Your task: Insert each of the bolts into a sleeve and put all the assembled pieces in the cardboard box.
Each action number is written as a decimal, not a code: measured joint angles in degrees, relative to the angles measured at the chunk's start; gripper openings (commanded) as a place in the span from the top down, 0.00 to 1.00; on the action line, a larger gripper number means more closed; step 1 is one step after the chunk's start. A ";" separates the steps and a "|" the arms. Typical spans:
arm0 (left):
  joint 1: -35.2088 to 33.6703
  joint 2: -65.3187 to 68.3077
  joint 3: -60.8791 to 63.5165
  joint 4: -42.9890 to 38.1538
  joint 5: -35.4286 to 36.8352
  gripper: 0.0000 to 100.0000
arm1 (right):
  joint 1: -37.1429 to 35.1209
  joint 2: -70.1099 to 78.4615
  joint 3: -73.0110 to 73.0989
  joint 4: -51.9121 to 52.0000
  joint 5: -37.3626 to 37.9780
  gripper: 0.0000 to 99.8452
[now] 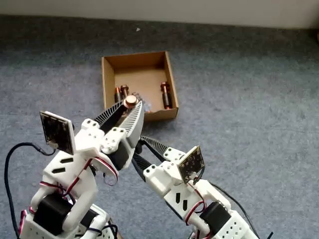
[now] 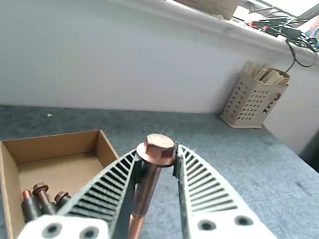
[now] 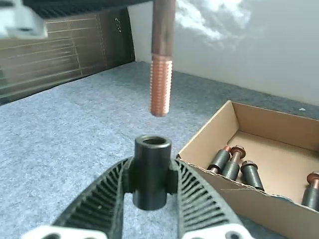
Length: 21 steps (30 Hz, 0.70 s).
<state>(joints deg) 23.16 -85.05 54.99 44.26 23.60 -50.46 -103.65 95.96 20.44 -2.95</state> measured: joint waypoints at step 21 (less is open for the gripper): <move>3.96 -3.60 4.66 -0.97 -0.79 0.99 | 2.64 -0.18 0.00 -3.43 0.09 1.00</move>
<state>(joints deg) 27.12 -88.66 59.65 43.30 22.81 -47.82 -103.82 95.96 17.01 -2.86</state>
